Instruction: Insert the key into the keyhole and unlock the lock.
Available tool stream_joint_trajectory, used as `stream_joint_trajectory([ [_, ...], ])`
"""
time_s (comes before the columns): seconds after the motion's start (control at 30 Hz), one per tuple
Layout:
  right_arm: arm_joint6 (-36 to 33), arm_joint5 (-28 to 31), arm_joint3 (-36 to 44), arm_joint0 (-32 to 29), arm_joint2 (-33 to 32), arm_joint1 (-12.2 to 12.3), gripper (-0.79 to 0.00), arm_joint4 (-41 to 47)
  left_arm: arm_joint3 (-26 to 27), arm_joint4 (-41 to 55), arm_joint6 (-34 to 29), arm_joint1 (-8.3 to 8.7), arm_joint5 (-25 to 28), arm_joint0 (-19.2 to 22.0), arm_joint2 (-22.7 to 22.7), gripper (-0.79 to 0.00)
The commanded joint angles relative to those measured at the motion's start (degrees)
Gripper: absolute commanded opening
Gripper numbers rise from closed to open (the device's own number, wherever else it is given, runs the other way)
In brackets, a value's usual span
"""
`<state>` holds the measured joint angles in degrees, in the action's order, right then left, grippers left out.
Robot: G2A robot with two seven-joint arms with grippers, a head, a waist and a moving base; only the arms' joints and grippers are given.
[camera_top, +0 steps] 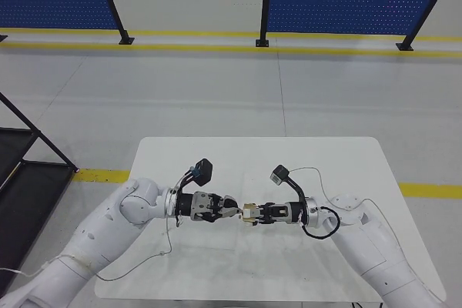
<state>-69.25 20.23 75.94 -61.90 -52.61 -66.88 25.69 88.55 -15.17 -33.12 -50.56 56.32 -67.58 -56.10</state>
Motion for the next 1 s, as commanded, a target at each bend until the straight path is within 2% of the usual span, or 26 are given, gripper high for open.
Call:
stream_joint_trajectory([
  [0.0,0.00,0.00,0.00,0.00,0.00,0.00,-0.785,0.00,0.60,-2.47,1.63,-0.01,0.09,-0.79,-0.49,-0.785],
  [0.73,0.00,0.00,0.00,0.00,0.00,0.00,-0.785,0.00,6.44,-28.47,18.94,-0.53,0.44,-6.72,-5.83,-0.785],
  [0.97,0.00,0.00,0.00,0.00,0.00,0.00,-0.785,0.00,9.43,-39.41,23.96,-0.69,-3.21,-8.78,-7.20,-0.785],
])
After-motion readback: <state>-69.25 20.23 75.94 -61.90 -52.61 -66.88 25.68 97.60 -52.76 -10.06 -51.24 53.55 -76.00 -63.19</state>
